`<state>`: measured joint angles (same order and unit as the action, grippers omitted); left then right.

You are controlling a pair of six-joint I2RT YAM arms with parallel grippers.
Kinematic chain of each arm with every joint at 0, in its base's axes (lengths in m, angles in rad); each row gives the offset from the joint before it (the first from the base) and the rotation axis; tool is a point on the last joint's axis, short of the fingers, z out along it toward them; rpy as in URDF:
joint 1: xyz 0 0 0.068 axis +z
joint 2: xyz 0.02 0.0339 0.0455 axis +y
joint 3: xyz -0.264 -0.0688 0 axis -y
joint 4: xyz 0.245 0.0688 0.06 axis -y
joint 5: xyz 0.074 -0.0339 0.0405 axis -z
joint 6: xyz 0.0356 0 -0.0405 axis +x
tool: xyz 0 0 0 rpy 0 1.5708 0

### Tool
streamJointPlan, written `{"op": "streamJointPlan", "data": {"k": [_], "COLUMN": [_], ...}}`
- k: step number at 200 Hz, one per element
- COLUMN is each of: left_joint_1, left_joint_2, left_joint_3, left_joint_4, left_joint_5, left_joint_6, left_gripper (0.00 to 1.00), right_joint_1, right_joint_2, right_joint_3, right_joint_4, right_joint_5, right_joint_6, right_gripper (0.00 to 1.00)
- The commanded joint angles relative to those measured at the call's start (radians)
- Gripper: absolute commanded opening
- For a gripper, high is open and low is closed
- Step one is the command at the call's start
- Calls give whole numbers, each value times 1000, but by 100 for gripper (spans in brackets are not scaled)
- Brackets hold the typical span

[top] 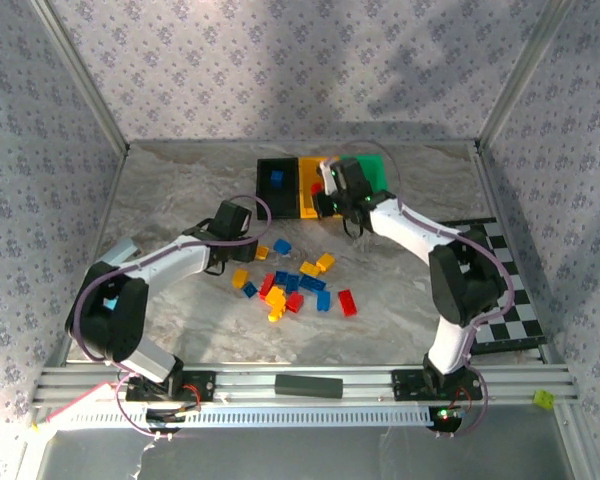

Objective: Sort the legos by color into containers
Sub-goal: Pick up the lego from the center of the table, then place the lego in the container.

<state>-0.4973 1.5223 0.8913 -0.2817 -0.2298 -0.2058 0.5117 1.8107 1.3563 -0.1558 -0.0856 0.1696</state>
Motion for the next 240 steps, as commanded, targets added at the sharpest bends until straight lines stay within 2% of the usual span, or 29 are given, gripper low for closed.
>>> {"op": "streamJointPlan", "data": {"k": [1,15,31,72,150,203,240], "left_joint_1": [11,10,10,11,10,10,10], "left_joint_2": [-59,-69,-92,-129,-97,-79,-72], "left_joint_3": [-10,-15,-30,-52,-51,-46,-49], "left_joint_4": [70,68,67,81,101,106,113], "left_joint_5": [57,71,73,66,114,142,150], "left_joint_6": [-17,-22,-23,-33,-43,-44,-47], "left_gripper": [72,72,72,72,72,72,72], "right_joint_1": [-14,-22,-21,16,84,209,288], "right_joint_2": [106,153,150,43,-281,-353,-402], "right_joint_3": [135,192,186,55,-383,-483,-553], "right_joint_4": [-135,-164,-149,-101,-40,-101,-151], "right_joint_5": [70,87,69,51,14,39,63], "right_joint_6": [-21,-4,20,33,124,231,308], "right_gripper": [20,32,40,40,38,38,42]}}
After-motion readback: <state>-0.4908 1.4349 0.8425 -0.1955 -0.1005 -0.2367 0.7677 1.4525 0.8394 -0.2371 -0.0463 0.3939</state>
